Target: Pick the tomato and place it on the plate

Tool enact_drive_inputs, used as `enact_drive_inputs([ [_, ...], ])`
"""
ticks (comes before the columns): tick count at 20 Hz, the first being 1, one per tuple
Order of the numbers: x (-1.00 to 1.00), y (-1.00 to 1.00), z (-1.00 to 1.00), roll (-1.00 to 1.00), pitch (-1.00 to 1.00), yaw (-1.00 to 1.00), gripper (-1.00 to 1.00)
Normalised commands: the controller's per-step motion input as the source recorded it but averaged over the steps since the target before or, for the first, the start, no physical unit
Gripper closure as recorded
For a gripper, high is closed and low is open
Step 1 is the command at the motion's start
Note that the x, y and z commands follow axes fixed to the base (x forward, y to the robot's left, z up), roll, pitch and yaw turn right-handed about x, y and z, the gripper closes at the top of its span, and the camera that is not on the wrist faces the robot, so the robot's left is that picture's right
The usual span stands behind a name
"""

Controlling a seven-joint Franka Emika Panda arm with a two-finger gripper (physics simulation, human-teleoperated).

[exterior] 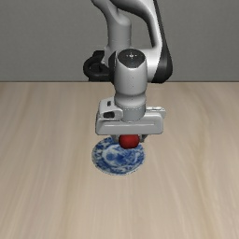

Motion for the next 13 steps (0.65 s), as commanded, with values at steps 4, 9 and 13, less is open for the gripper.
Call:
enact_drive_inputs([
  [4,0.0,0.0,0.0,0.0,0.0,0.0,-1.0],
  [9,0.0,0.0,0.0,0.0,0.0,0.0,-1.0],
  [13,0.0,0.0,0.0,0.0,0.0,0.0,-1.0],
])
